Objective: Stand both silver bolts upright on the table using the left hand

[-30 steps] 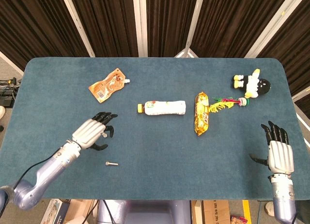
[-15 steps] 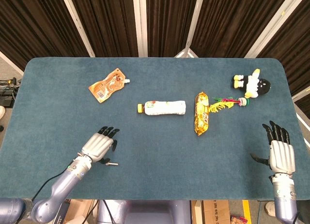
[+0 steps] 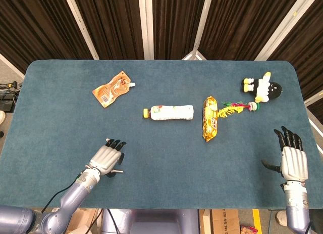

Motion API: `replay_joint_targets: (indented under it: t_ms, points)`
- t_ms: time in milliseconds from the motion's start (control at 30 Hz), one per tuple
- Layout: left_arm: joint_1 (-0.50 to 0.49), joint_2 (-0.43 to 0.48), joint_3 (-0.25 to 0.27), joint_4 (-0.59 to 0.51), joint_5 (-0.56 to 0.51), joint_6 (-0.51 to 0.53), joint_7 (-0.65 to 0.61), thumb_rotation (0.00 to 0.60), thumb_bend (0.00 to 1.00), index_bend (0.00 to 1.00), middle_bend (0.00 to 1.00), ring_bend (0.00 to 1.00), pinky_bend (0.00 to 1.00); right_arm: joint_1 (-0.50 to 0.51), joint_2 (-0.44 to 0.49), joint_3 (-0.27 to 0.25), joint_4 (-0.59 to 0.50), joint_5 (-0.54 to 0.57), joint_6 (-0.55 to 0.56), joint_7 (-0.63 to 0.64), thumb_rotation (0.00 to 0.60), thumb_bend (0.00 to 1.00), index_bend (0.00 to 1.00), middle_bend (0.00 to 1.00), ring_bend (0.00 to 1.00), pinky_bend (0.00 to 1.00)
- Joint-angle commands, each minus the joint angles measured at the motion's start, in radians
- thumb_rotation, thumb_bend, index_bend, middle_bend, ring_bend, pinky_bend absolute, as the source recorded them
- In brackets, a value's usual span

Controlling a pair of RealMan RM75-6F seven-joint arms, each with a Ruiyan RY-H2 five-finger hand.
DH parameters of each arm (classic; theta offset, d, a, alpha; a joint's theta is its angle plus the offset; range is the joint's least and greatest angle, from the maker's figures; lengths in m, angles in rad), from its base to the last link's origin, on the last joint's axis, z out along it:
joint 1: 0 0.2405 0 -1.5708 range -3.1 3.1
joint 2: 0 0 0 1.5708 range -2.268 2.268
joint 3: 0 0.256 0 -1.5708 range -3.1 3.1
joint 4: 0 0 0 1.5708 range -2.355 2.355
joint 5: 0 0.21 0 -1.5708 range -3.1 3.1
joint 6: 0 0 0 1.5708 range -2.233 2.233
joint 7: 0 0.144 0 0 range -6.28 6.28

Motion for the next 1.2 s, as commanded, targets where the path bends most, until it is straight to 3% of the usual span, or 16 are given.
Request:
replay_joint_targets:
  t_ms: [33, 1200]
  points:
    - [-0.004, -0.011, 0.008, 0.009, -0.001, 0.003, 0.006, 0.600, 0.32, 0.49, 0.03, 0.00, 0.00, 0.000, 0.000, 0.000, 0.000, 0.002, -0.001, 0.000, 0.600, 0.07, 0.16, 0.07, 0.02, 0.00]
    - [0.019, -0.131, 0.061, 0.092, 0.087, 0.090, 0.051, 0.600, 0.40, 0.56, 0.04, 0.00, 0.00, 0.001, 0.004, 0.006, 0.007, 0.011, -0.013, 0.026, 0.600, 0.07, 0.17, 0.07, 0.02, 0.00]
